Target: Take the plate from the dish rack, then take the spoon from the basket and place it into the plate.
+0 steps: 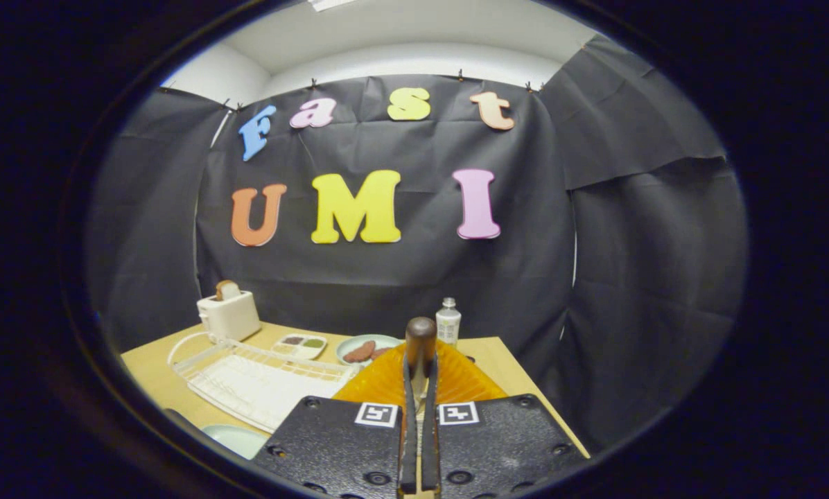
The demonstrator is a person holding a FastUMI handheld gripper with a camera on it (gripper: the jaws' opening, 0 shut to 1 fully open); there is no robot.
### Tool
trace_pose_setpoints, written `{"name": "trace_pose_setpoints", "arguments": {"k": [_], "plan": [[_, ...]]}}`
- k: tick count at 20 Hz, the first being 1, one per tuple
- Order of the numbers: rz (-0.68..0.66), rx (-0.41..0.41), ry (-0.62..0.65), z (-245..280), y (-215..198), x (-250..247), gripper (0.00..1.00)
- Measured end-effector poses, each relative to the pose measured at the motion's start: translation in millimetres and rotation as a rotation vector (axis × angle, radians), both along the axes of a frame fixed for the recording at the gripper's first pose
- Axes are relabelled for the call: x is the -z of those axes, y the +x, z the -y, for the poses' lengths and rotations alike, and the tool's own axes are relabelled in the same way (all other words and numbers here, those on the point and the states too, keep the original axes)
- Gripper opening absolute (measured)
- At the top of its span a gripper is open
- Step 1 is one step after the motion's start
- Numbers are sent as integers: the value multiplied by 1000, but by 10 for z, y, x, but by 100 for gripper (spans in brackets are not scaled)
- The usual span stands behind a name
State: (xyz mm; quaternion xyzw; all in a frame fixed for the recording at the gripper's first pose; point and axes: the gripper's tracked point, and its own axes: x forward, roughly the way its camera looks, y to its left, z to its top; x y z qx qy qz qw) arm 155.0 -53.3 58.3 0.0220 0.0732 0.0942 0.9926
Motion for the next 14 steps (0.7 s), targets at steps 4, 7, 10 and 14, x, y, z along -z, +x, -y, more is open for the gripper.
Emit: {"name": "trace_pose_setpoints", "arguments": {"k": [4,7,10,14], "plan": [[-3,-102,42,-501,-401,-40,8],[-11,-170,17,-888,-642,138,8],[-31,-234,-33,-1261,-876,421,8],[-98,-321,-20,-1680,-1156,835,8]]}}
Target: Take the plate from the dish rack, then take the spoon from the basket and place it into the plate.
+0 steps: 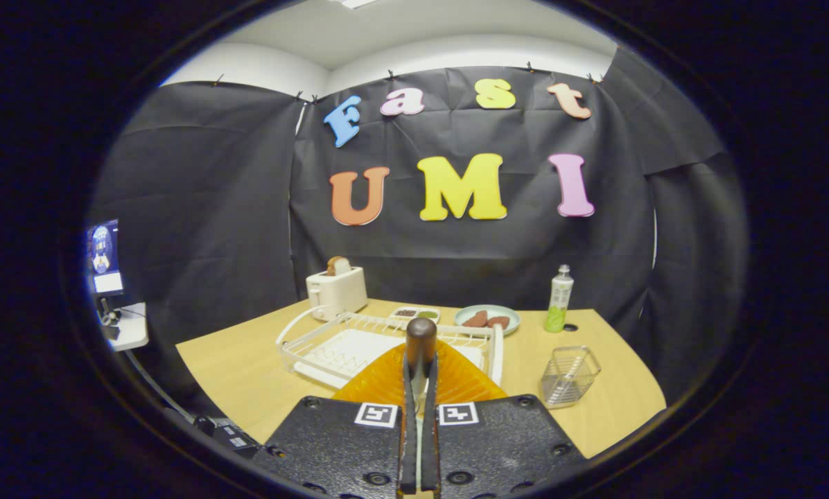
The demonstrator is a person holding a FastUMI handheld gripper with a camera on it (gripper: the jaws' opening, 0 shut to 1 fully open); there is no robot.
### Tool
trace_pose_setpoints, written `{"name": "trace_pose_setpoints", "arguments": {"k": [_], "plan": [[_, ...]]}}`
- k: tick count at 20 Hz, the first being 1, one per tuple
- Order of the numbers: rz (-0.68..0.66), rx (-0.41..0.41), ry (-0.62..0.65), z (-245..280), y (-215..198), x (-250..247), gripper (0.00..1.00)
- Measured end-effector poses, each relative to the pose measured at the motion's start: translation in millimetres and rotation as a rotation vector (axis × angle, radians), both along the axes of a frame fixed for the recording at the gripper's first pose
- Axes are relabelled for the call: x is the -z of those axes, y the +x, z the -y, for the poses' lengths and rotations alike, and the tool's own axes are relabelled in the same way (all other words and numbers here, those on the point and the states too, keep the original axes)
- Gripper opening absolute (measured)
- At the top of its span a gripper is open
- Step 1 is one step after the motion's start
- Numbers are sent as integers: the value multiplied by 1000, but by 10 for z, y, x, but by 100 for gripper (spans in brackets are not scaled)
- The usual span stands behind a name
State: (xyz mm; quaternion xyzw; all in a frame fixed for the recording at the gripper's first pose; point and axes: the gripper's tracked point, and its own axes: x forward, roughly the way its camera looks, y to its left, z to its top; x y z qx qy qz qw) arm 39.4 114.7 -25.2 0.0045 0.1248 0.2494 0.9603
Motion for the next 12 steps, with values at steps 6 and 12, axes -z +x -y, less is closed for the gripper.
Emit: {"name": "trace_pose_setpoints", "arguments": {"k": [6,12], "plan": [[-124,-76,4,-318,-217,570,8],[-225,-125,36,-489,-287,810,10]]}}
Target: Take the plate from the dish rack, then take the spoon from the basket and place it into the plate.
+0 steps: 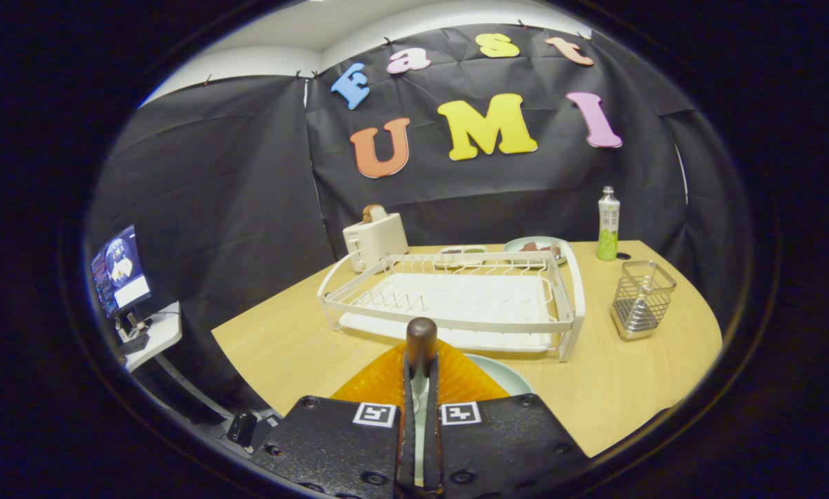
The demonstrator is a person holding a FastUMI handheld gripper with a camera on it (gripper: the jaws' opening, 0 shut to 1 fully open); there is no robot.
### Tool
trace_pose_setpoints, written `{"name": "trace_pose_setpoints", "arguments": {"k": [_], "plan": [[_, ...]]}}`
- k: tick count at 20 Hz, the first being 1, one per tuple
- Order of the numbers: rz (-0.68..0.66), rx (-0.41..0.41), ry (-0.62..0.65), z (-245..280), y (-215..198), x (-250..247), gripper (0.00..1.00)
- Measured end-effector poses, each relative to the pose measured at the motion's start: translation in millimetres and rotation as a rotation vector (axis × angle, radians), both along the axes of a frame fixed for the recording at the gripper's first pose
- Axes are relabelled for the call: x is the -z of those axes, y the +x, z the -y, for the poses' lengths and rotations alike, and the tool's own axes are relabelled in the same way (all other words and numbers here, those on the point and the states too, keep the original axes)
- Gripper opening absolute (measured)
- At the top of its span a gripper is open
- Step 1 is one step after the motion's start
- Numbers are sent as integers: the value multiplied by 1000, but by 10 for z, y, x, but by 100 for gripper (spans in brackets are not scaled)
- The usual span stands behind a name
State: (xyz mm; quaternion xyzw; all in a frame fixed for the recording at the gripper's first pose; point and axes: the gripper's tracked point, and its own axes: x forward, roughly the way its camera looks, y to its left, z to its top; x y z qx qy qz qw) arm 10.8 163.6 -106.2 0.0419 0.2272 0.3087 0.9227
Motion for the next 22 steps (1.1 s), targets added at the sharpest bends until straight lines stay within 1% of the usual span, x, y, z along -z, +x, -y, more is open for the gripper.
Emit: {"name": "trace_pose_setpoints", "arguments": {"k": [2,4,9,11,12,19,20,22], "plan": [[-10,-2,18,-1,15,-1,13],[-8,12,25,46,49,-12,16],[29,77,18,240,108,-78,23],[60,113,15,342,146,-160,34],[81,131,13,392,177,-222,45],[240,277,-49,614,245,-543,96],[255,296,-50,635,236,-590,100],[291,339,-51,693,240,-681,100]]}}
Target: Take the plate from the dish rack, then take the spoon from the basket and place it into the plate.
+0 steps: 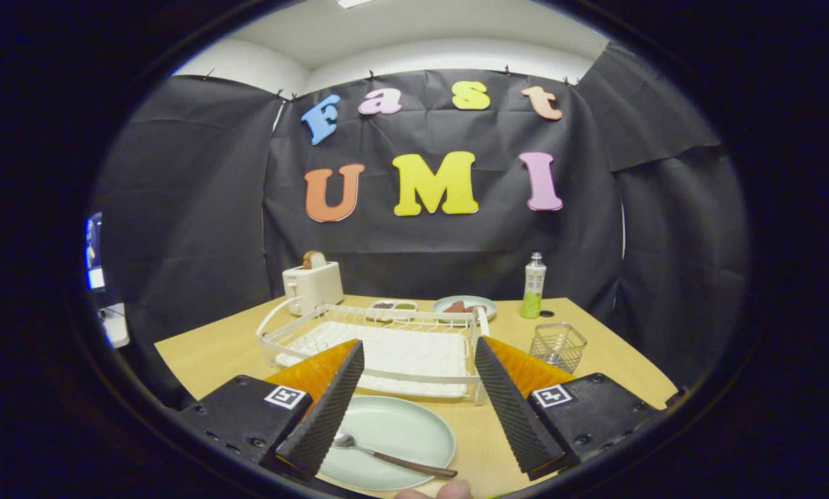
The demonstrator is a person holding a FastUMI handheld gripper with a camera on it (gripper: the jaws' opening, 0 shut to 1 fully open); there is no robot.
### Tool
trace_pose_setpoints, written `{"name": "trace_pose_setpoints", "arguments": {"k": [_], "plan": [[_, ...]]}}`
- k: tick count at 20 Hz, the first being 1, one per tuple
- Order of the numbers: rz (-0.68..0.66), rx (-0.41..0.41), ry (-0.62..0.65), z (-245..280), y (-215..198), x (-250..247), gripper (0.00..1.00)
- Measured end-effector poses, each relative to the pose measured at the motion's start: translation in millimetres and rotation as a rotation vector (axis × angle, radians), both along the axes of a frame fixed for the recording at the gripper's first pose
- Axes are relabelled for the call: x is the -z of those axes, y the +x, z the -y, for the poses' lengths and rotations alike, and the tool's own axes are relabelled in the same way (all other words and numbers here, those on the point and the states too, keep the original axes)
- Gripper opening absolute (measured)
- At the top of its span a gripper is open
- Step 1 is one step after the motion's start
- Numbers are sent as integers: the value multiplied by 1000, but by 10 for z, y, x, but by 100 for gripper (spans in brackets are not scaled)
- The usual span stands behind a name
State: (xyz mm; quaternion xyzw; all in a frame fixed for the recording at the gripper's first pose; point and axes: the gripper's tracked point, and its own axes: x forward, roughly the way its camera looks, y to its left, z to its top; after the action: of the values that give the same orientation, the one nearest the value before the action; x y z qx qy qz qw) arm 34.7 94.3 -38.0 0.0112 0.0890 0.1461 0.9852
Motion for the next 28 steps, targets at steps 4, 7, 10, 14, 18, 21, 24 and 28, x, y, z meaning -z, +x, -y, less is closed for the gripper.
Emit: {"name": "trace_pose_setpoints", "arguments": {"k": [4,7,10,14,18,21,24,28], "plan": [[55,76,2,94,-28,-107,100],[92,116,5,144,-101,-190,100],[144,148,-31,174,-144,-268,100],[170,148,-36,106,-243,-289,100],[178,157,-35,106,-282,-292,100],[186,163,-26,109,-304,-301,100],[176,160,-25,99,-315,-268,100],[182,171,-19,133,-326,-267,100]]}}
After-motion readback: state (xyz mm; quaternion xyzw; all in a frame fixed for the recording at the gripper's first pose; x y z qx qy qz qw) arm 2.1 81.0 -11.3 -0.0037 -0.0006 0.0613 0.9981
